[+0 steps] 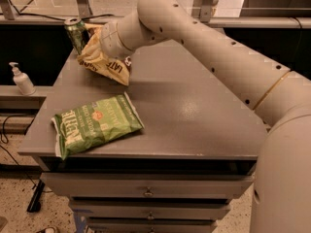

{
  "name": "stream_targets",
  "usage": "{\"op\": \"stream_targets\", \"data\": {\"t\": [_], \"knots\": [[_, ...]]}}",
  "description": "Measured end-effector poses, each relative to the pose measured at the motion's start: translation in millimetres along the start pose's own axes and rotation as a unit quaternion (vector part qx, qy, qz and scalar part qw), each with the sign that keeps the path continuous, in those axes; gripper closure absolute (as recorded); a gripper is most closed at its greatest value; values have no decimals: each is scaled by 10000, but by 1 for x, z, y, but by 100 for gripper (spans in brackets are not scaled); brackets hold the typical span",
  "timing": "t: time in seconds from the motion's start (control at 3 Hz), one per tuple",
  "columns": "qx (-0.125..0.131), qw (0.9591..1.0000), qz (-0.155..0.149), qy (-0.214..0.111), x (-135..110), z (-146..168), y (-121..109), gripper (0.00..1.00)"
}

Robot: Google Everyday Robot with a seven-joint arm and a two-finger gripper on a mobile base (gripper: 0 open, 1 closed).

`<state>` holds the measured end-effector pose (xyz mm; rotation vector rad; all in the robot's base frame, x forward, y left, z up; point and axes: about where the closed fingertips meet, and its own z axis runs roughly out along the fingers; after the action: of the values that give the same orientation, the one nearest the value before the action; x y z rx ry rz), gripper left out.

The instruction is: Move brown chip bag near green can

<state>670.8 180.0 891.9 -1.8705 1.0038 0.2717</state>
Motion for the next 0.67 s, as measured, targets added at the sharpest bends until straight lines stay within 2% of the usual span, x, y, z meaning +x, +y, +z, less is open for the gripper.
{"op": "stream_targets", "data": {"t": [0.67], "knots": [[50, 9999, -59, 127, 10, 1, -4, 36]]}}
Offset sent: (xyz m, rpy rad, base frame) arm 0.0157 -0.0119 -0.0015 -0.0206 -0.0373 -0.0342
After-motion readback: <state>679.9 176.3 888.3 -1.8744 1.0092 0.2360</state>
